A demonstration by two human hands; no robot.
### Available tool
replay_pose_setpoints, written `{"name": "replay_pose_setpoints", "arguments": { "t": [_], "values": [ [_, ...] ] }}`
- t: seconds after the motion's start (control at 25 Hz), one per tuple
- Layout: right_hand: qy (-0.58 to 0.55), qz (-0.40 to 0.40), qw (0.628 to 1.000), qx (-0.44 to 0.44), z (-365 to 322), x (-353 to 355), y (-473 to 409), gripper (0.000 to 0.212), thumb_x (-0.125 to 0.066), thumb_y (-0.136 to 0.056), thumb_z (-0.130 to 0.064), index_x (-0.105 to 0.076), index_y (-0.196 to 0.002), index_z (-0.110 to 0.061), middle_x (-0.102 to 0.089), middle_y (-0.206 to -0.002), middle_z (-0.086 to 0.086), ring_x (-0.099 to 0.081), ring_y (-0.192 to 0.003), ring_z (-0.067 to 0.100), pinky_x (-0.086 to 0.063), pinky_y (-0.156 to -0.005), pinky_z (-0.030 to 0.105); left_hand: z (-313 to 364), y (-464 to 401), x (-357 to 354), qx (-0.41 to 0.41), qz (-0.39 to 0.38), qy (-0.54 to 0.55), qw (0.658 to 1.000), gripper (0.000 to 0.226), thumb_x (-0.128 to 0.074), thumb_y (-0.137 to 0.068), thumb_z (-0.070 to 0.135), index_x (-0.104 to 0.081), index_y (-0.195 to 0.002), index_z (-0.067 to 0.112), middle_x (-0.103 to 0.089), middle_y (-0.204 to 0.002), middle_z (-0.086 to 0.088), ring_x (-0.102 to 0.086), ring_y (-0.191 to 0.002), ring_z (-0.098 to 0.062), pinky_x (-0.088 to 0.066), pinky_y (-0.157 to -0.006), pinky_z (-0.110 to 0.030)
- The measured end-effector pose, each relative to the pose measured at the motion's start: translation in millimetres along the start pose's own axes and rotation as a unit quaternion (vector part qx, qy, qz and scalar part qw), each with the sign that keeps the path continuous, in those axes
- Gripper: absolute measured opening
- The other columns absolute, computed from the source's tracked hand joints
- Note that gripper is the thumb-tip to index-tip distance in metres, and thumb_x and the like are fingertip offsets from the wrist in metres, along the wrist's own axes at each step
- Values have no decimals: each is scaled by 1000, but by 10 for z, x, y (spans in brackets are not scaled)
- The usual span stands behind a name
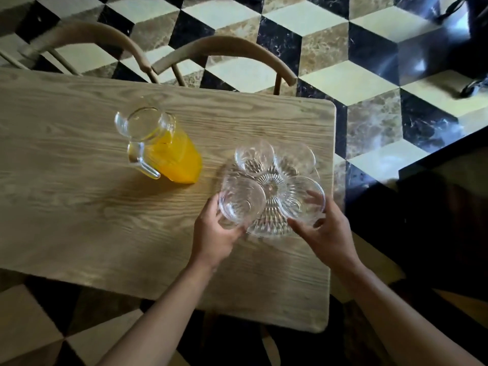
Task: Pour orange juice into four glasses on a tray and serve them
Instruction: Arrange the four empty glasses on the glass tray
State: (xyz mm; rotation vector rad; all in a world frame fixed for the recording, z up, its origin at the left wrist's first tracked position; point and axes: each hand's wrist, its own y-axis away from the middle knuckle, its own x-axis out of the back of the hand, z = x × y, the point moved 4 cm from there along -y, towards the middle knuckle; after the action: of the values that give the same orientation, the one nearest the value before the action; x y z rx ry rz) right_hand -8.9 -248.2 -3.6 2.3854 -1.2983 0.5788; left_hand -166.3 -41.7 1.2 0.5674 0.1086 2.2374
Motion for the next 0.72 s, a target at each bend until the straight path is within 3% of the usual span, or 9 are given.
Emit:
{"name": "replay_pose_setpoints", "arguments": {
  "t": [0.12, 0.24, 0.36, 0.48, 0.6, 0.72],
  "values": [
    [8, -8, 1000, -6, 180, -112, -15, 80, -82, -67, -51, -53, -137, -26, -66, -124, -6, -66, -106, 15, -59, -85, 45, -257, -97, -85, 8, 7, -19, 1000, 86, -99, -70, 6, -54, -135, 38, -65, -130, 22, -61, -119, 19, -51, -108, -22],
    [8, -7, 1000, -2, 150, -122, -19, 81, -85, -67, -45, -53, -139, -22, -65, -126, -4, -63, -113, 13, -57, -92, 39, -284, -164, -118, 9, -1, -20, 1000, 86, -99, -69, 4, -56, -137, 33, -67, -133, 18, -62, -126, 12, -49, -115, -28],
    [18, -10, 1000, 1, 114, -158, -34, 79, -91, -67, -27, -54, -137, -18, -64, -121, -7, -59, -105, 0, -52, -92, 22, -319, -213, -169, 5, -11, -16, 1000, 90, -100, -68, 7, -58, -147, 18, -68, -145, 2, -62, -138, -7, -49, -120, -42],
    [31, -9, 999, -2, 113, -162, -17, 78, -92, -68, -23, -55, -136, -19, -61, -119, -12, -56, -104, -3, -41, -89, 4, -329, -202, -182, 12, -16, -26, 999, 92, -99, -69, 6, -57, -150, 13, -67, -147, 0, -60, -139, -7, -49, -120, -45],
    [36, -11, 999, -2, 109, -149, -8, 79, -92, -68, -23, -55, -137, -19, -61, -122, -10, -56, -111, 4, -44, -94, 12, -315, -191, -173, 11, -17, -33, 999, 91, -99, -70, 7, -57, -150, 12, -67, -146, -2, -60, -140, -10, -48, -121, -46],
    [41, -10, 999, 2, 95, -149, -5, 78, -92, -68, -23, -55, -137, -18, -63, -123, -8, -56, -110, 3, -43, -93, 12, -281, -167, -163, 9, -13, -41, 999, 92, -98, -70, 30, -57, -150, 17, -67, -146, 0, -61, -139, -11, -48, -120, -47]
  ]
}}
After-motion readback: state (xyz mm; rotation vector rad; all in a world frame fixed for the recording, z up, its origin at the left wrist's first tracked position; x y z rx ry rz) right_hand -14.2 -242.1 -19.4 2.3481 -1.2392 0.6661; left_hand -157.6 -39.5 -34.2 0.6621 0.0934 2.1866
